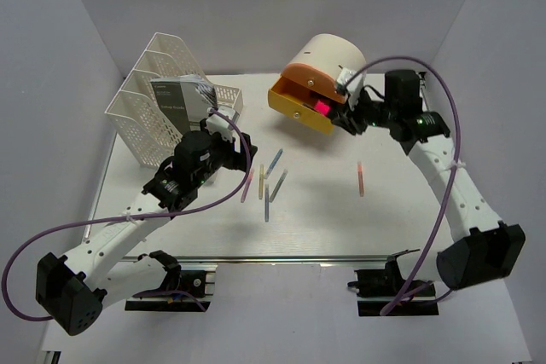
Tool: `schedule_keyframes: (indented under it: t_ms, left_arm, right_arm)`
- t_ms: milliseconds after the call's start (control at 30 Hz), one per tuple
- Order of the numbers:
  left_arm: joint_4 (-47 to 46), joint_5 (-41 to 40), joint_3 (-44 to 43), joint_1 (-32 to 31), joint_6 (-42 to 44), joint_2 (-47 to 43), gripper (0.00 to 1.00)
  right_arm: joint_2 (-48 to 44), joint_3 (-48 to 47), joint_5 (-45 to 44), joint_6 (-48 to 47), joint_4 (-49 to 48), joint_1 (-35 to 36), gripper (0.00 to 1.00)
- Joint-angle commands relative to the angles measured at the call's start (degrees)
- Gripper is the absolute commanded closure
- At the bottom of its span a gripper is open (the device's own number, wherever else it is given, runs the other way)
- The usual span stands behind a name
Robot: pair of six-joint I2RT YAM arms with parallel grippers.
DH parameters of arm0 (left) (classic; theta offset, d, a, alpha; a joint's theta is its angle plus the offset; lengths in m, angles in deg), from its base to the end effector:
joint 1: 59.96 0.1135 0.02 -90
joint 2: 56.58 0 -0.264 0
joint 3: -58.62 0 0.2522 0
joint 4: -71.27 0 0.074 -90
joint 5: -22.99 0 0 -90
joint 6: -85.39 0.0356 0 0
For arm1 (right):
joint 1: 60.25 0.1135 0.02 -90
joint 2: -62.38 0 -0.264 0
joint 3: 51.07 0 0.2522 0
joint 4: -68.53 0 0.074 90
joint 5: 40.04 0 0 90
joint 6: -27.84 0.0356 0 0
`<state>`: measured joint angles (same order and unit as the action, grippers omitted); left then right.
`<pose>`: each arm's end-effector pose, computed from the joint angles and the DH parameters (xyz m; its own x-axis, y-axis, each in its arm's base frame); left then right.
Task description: Organize the desk
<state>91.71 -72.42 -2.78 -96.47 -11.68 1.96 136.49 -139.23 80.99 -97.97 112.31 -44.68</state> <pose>0.1936 -0.1392 0.3182 -0.3049 0.0733 -0.9496 0.4862 0.8693 -0.0891 0.2678 0.0937 0.3768 -0.0005 -0.5206 -0.8538 -0.8157 0.4941 -0.3008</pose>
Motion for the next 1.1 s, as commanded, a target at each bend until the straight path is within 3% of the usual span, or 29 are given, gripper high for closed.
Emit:
schedule_keyframes:
  t_ms: [0, 233, 367, 600, 733, 967, 1067]
  left_arm:
    - [-1.05, -0.91, 0.53, -0.14, 0.83, -0.54, 0.12]
    - [-1.05, -1.71, 0.70, -0.14, 1.18, 0.43, 0.12]
    - [-1.05, -1.01, 0.62, -0.14, 1.18, 0.78, 0.12]
    - [-1.05, 0.22, 0.53, -0.14, 0.83, 0.26, 0.12]
    - [-1.23, 1.01, 0.53, -0.14, 0.74, -0.18, 0.12]
    - [-1.23, 0.58, 0.62, -0.14, 0.74, -1.06, 0.11]
    - [-1.23, 0.49, 0.53, -0.14, 0.65, -1.24, 0.11]
  right_arm:
    - [6.82, -8.30, -4.55, -1.36, -3.73, 2.44, 1.00]
    - [21.85, -24.46, -10.63, -1.28, -6.99, 4.56, 0.98]
    - [26.43, -27.91, -12.57, -0.84, -7.34, 4.56, 0.95]
    - [27.84, -22.56, -13.45, -0.23, -9.37, 4.47, 0.75]
    - [28.46, -21.59, -13.10, 1.00, -9.37, 4.55, 0.55]
    - [29.34, -22.99, -13.10, 3.38, -9.01, 4.55, 0.48]
    - [27.16, -22.64, -9.96, 3.91, -9.01, 4.55, 0.53]
